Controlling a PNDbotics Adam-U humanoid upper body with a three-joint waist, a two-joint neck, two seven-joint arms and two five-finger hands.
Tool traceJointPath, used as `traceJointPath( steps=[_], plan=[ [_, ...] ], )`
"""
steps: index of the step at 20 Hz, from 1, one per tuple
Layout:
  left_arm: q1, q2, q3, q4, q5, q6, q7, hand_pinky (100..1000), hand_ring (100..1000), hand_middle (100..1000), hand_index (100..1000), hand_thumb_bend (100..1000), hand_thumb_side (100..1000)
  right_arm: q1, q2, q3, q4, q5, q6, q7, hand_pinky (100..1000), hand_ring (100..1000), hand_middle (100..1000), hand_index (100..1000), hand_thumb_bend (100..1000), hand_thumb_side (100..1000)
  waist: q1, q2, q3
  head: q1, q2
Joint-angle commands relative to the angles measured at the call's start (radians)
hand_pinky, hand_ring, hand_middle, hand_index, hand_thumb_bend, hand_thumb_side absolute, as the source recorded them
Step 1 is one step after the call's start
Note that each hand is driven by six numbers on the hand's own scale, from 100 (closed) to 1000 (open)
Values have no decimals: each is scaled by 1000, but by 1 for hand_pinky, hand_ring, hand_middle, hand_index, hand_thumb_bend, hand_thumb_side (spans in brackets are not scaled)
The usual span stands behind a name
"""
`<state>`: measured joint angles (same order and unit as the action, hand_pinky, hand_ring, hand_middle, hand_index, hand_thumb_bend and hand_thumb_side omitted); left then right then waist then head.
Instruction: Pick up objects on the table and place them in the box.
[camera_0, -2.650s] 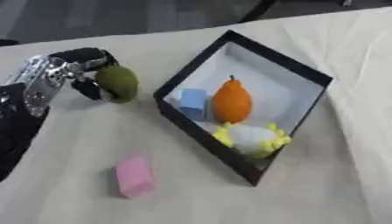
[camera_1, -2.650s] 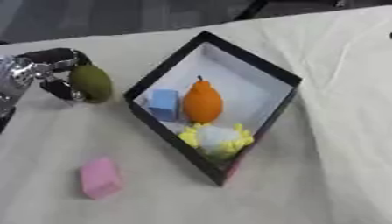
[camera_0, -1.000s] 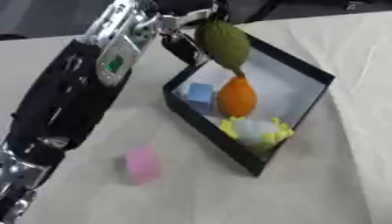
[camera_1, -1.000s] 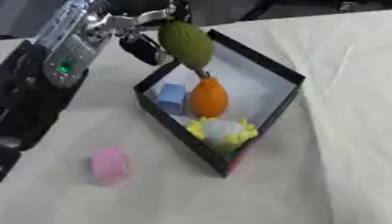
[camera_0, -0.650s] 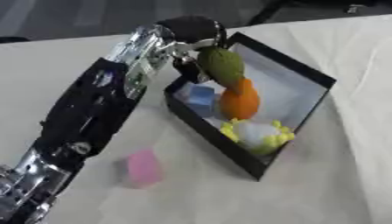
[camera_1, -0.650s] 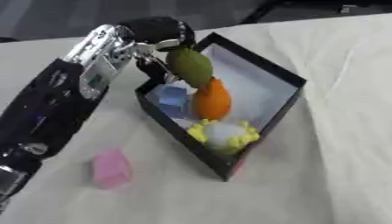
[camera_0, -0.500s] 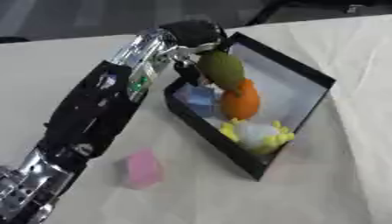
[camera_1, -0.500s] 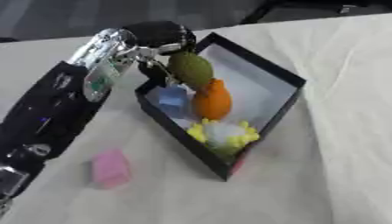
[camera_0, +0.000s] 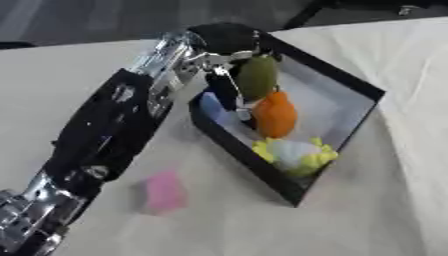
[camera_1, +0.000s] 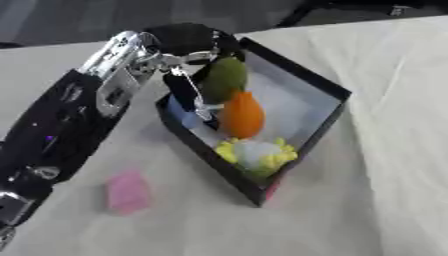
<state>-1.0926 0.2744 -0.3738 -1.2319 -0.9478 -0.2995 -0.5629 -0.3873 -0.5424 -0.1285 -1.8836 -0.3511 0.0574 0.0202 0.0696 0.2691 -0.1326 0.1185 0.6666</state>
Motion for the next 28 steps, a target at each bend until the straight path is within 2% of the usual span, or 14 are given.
traceJointPath(
  steps=[1,3,5,6,10,13,15,19,28],
  plan=[
    [-16,34,5,-44,39,3,-21,872,888,828,897,770,532,-8,-29,-11,-14,-4,-2,-7,910,742,824,916,100,524,-3,-18,5,-5,2],
    [-6,46,1,-89,74,11,-21,863,872,814,885,702,530,-2,-31,-16,-17,-4,-5,-14,910,742,824,916,100,524,-4,-23,13,-12,7],
    [10,68,-10,-168,113,23,-20,858,862,807,877,675,526,7,-35,-22,-21,-4,-8,-23,910,742,823,916,100,524,-3,-29,25,-23,15],
    [19,81,-14,-215,132,31,-22,845,842,792,866,631,528,13,-38,-25,-23,-3,-9,-27,910,742,823,915,100,525,-3,-32,33,-31,20],
    [81,156,-32,-478,222,66,-62,849,841,787,866,653,510,43,-50,-40,-26,4,-12,-46,910,742,823,915,100,524,-1,-44,69,-68,40],
    [134,230,-40,-660,310,93,-114,847,839,786,864,640,513,58,-53,-49,-27,8,-13,-56,910,742,824,915,100,524,1,-50,89,-86,45],
    [160,276,-51,-740,383,105,-149,846,837,789,866,606,515,67,-55,-51,-26,10,-12,-60,910,742,824,915,100,524,1,-52,99,-97,45],
    [178,331,-67,-766,490,87,-196,845,840,801,879,601,521,75,-57,-53,-26,14,-13,-62,910,742,824,915,100,524,0,-54,107,-105,46],
    [231,376,-96,-768,533,65,-276,831,831,796,880,578,579,83,-55,-53,-25,19,-14,-63,910,742,824,915,100,524,-7,-45,112,-101,43]
  ],
)
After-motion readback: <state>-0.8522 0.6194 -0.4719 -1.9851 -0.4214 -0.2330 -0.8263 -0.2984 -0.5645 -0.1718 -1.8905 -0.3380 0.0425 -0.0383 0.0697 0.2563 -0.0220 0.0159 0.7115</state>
